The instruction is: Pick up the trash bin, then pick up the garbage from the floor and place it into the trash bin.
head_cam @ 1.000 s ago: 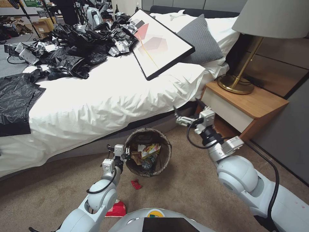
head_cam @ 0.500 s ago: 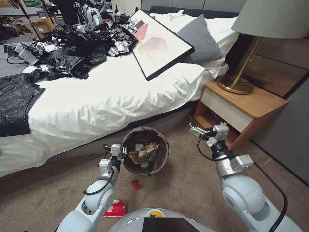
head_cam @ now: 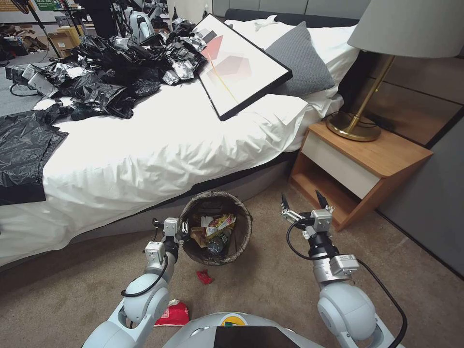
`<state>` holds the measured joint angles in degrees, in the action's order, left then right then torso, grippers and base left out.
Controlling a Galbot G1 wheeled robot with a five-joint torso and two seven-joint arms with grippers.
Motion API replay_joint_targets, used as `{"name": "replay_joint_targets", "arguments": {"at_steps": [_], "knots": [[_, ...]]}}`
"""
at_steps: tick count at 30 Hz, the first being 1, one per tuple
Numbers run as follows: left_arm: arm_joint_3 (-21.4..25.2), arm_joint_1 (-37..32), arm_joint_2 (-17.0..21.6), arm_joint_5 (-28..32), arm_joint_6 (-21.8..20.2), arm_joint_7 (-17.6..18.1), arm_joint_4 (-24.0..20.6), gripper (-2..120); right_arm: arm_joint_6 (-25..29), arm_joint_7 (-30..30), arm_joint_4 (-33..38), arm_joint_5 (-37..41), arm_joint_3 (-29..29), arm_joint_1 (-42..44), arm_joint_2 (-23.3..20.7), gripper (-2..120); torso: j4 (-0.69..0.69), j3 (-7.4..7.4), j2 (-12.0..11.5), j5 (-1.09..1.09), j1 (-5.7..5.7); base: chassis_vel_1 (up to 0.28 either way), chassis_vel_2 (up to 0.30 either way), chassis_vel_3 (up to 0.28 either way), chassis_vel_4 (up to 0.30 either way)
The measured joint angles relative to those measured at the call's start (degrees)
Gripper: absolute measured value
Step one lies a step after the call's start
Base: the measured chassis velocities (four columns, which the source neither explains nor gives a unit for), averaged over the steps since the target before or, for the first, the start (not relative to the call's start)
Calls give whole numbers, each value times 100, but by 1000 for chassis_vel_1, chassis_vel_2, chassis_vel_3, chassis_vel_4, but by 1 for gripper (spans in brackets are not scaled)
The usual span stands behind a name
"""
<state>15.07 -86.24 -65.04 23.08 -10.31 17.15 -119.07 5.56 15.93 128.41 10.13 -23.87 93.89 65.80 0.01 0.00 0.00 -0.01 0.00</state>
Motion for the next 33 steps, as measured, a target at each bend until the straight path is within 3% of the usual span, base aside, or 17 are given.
{"name": "replay_joint_targets", "arguments": {"at_steps": [6, 33], "knots": [[11, -137, 44, -13, 4, 6, -92, 3, 18, -2, -67, -161, 55, 1, 302, 100, 0, 0, 0, 0, 0, 0, 0, 0, 0], [125, -448, 25, -57, 43, 15, -240, 3, 81, 1, -34, -250, 105, -30, 379, 100, -1, 1, -1, 0, 0, 0, 0, 0, 0]]}}
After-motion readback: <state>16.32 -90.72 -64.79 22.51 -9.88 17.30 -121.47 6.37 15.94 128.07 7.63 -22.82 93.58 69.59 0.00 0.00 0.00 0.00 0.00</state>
